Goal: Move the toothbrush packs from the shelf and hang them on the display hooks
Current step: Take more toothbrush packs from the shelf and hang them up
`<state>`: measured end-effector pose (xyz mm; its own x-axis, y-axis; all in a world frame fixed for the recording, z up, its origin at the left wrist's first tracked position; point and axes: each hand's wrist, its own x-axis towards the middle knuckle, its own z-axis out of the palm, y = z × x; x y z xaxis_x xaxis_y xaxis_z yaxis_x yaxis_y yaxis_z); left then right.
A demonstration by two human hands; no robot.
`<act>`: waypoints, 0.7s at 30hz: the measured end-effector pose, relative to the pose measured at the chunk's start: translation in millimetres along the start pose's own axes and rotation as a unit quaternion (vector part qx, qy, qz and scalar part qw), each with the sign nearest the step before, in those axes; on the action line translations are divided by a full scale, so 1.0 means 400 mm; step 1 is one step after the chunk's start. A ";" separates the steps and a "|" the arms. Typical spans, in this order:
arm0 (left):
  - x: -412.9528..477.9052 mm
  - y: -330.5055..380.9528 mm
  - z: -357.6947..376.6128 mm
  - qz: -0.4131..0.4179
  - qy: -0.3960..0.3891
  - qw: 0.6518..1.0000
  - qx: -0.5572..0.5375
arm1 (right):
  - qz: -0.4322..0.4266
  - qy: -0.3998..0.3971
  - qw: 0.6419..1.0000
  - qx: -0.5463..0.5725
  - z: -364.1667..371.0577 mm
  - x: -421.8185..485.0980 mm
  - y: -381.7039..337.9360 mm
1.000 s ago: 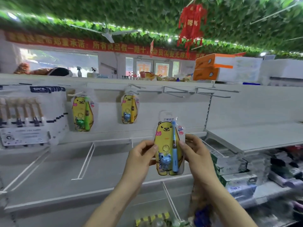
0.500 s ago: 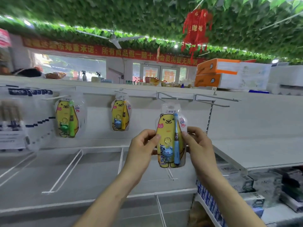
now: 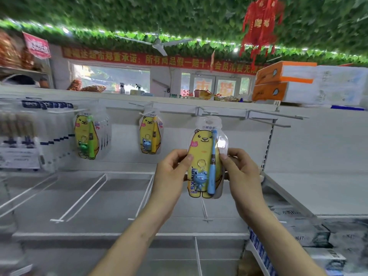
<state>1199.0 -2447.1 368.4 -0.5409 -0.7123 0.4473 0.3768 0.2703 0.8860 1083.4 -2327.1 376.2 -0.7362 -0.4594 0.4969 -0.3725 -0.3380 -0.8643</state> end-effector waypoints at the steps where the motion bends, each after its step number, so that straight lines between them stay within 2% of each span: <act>1: 0.001 0.000 0.001 0.004 0.004 1.000 -0.004 | -0.003 0.000 1.000 0.001 0.001 0.001 0.001; 9: 0.038 -0.021 0.007 0.010 0.010 1.000 -0.024 | 0.004 -0.008 1.000 -0.014 0.011 0.037 0.018; 17: 0.196 -0.108 0.004 -0.007 0.007 0.997 0.077 | 0.027 -0.004 0.997 -0.076 0.037 0.178 0.114; 21: 0.310 -0.148 0.020 -0.012 0.031 0.988 0.151 | 0.042 -0.001 0.993 -0.111 0.066 0.287 0.174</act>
<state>1103.8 -2546.2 372.2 -0.4966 -0.7563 0.4259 0.1186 0.4270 0.8965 987.9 -2425.1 375.1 -0.7687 -0.4799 0.4228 -0.4259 -0.1089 -0.8982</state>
